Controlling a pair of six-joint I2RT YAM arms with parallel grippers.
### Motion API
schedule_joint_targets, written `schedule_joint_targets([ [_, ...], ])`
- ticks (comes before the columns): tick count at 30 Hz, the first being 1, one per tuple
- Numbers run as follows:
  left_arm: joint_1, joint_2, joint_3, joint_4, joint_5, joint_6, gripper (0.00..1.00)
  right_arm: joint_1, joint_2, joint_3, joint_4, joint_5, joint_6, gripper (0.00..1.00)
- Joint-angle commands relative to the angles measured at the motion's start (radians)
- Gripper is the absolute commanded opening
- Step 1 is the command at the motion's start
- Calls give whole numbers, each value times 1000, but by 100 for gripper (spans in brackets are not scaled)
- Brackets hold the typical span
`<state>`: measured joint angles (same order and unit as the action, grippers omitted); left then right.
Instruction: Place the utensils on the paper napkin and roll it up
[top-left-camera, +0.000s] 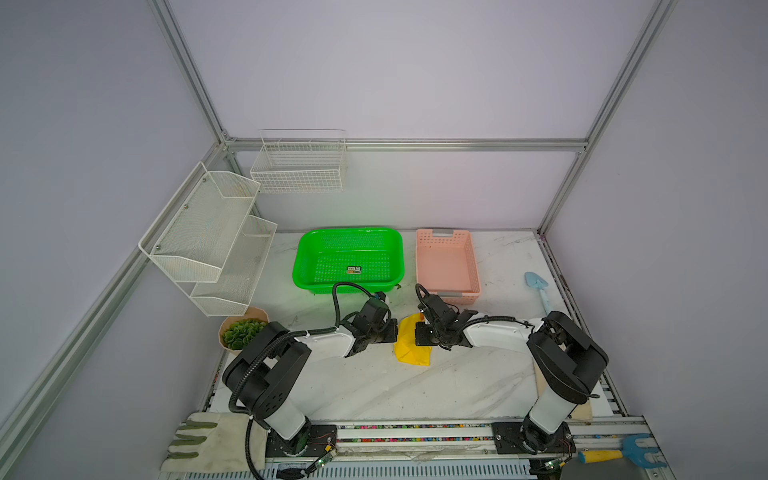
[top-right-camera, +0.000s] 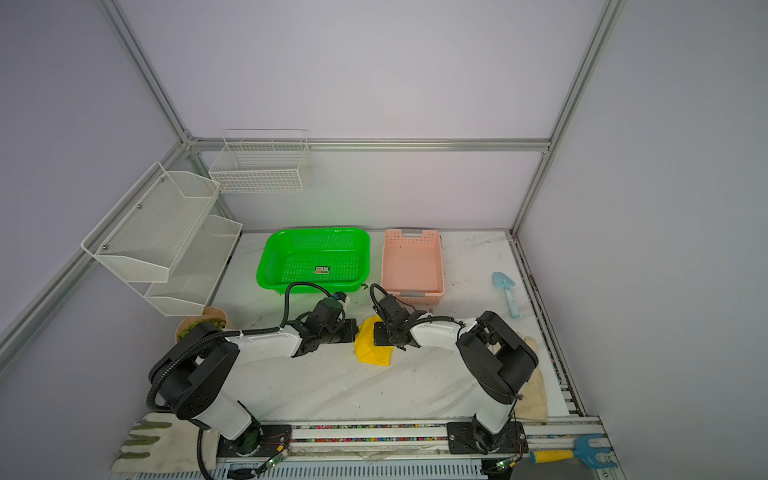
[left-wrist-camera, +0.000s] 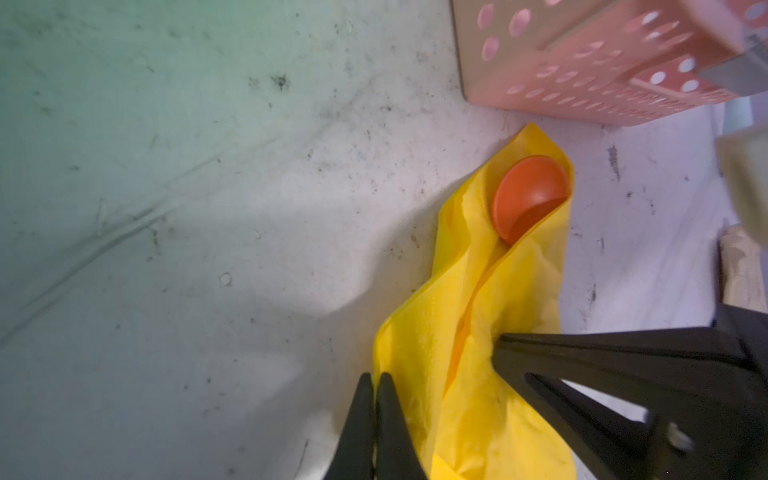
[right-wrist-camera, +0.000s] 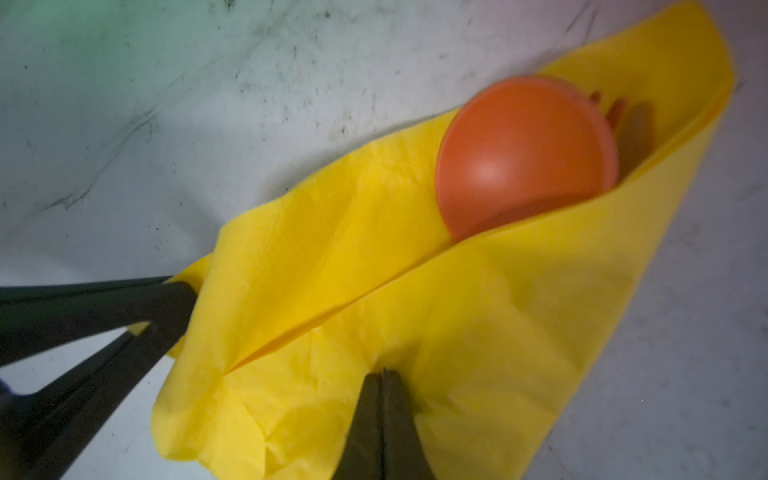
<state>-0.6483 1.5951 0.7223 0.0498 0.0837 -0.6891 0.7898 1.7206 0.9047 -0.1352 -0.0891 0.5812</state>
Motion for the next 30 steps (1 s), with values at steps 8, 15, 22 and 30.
schedule_joint_targets([
  [8,-14,-54,-4,98,105,-49,0,2,26,-52,-42,-41,5,0],
  [15,-42,-46,-23,194,139,-117,0,-3,27,-64,-18,-62,8,0],
  [22,-76,3,-20,252,151,-155,0,-9,22,-73,-5,-78,11,0],
  [30,-108,65,-47,378,171,-219,0,-18,27,-91,24,-105,17,0],
])
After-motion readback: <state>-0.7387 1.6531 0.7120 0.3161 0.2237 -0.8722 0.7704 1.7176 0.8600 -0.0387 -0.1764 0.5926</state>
